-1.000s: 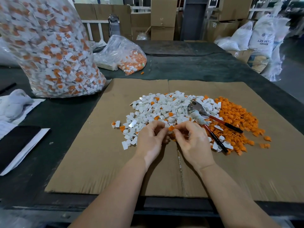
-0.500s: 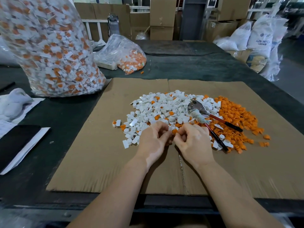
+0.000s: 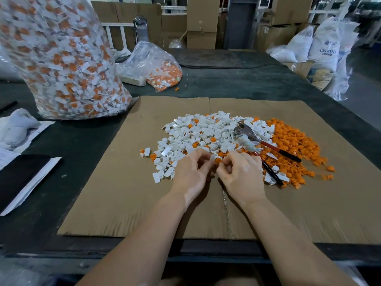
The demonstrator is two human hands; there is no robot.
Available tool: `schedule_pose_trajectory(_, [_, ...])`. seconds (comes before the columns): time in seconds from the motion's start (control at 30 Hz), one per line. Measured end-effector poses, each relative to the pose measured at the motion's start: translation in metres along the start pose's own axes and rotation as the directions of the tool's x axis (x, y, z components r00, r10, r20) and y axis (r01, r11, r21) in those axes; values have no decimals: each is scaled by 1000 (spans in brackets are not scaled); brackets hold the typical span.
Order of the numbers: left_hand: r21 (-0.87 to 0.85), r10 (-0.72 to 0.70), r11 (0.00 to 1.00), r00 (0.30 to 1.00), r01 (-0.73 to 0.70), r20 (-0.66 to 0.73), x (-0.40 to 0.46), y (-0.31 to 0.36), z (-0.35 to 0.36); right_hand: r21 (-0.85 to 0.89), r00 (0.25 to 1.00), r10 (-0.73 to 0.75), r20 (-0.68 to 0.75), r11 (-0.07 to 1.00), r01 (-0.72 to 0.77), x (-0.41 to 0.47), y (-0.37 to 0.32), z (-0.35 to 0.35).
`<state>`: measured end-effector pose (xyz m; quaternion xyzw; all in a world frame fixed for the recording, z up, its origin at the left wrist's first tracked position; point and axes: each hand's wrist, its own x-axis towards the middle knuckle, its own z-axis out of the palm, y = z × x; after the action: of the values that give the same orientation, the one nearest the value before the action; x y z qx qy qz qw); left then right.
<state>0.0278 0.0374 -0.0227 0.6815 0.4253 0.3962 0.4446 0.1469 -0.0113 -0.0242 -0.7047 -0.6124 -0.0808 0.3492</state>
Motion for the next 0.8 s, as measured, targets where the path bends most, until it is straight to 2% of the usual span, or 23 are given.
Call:
schedule_pose_trajectory(0.23, [-64, -24, 998, 1000, 23, -13, 8, 4, 2, 28, 998, -5, -61, 1000, 7, 1, 2, 1])
schedule_pose_trajectory(0.43, [-253, -63, 965, 998, 67, 23, 3, -1, -1, 71, 997, -21, -79, 997, 27, 1, 2, 2])
schedule_pose_trajectory(0.8, [-168, -40, 985, 998, 47, 46, 1, -2, 0, 107, 999, -17, 35, 994, 13, 0, 1, 1])
